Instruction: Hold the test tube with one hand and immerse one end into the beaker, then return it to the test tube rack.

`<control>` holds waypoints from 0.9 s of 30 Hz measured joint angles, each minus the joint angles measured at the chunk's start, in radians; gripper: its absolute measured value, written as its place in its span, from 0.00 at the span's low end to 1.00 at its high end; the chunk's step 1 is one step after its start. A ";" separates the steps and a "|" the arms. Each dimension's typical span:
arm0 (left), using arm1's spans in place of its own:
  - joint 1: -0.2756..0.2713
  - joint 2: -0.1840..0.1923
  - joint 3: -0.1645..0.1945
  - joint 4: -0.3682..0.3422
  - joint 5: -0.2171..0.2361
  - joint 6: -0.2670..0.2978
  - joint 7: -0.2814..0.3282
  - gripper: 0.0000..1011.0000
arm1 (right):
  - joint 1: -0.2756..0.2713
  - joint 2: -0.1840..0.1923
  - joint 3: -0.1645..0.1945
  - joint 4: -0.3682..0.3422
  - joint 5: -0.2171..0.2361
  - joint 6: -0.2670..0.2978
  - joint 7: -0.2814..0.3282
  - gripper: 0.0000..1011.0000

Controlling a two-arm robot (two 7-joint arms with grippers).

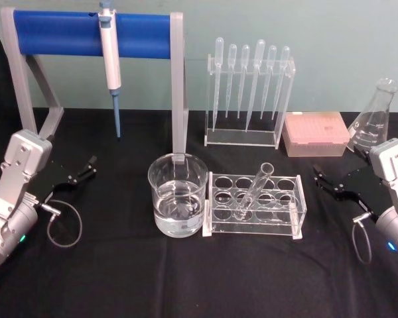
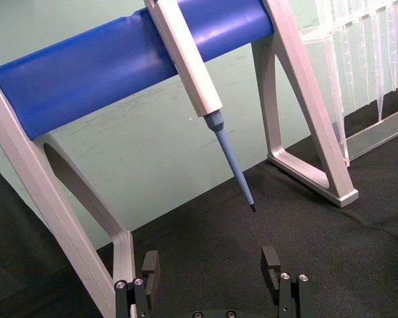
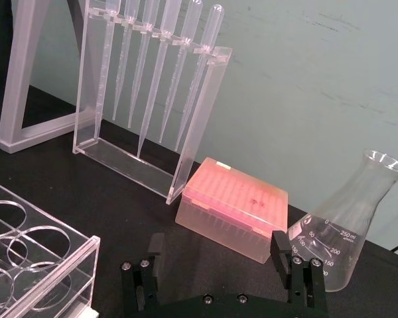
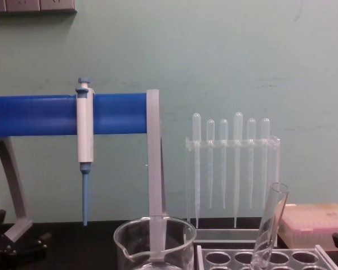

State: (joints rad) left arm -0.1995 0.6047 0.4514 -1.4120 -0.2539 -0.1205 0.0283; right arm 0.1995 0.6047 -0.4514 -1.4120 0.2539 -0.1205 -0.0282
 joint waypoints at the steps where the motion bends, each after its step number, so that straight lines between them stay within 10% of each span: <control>1: 0.000 0.000 0.000 0.000 0.000 0.000 0.000 0.99 | 0.000 0.000 0.000 0.000 0.000 0.000 0.000 0.99; 27: 0.000 0.000 0.000 0.000 0.000 0.000 0.000 0.99 | 0.000 0.000 0.000 0.000 0.000 0.000 0.000 0.99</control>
State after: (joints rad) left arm -0.1996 0.6047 0.4514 -1.4120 -0.2539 -0.1205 0.0283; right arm 0.1995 0.6047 -0.4514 -1.4120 0.2539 -0.1205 -0.0282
